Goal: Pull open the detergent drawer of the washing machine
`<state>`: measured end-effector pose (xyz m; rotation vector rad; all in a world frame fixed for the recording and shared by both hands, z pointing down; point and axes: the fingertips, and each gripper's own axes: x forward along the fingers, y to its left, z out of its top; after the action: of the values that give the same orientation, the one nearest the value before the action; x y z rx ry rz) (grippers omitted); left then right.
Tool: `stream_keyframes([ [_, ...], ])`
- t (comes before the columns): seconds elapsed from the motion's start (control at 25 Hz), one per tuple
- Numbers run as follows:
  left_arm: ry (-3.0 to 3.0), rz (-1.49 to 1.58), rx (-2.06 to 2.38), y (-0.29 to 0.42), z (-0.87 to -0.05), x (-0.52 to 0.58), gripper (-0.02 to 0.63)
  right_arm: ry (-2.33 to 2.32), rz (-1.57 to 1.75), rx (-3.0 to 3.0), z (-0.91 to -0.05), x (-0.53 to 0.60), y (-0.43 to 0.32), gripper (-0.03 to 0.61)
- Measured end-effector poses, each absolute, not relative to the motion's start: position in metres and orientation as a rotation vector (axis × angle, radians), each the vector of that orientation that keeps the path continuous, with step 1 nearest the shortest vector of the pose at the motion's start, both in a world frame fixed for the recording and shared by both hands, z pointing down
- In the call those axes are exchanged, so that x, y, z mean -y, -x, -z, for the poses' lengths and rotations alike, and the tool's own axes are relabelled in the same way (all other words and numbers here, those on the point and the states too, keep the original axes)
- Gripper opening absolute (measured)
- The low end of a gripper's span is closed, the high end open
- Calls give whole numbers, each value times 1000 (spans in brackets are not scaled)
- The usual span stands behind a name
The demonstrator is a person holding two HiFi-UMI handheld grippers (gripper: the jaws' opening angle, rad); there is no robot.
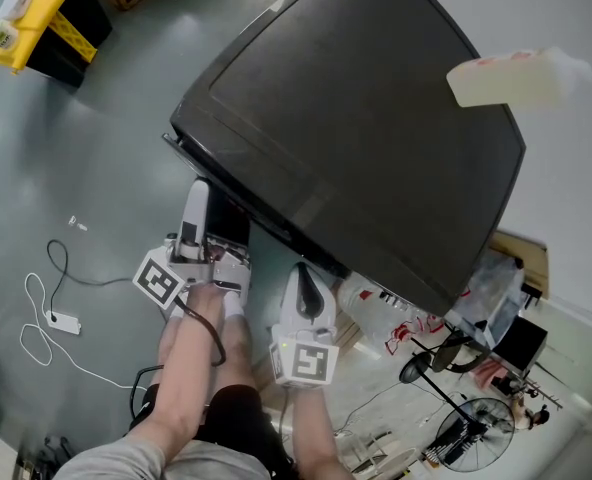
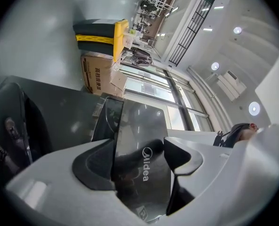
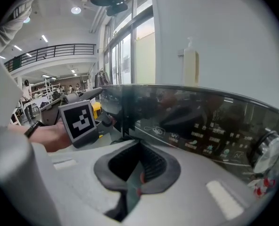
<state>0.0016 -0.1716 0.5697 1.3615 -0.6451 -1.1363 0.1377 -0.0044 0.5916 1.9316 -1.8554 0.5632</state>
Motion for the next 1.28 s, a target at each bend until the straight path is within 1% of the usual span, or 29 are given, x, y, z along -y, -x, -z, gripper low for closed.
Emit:
stream_keyframes([
  [0.6,-1387,1174,680,28,-569,135,339,-1902,-527,1888,-588,-14,-141,5],
  [1.28,-1392,1192,721,74,-568,81,339,-1830,-476,1983,-574,-27,-112,5],
])
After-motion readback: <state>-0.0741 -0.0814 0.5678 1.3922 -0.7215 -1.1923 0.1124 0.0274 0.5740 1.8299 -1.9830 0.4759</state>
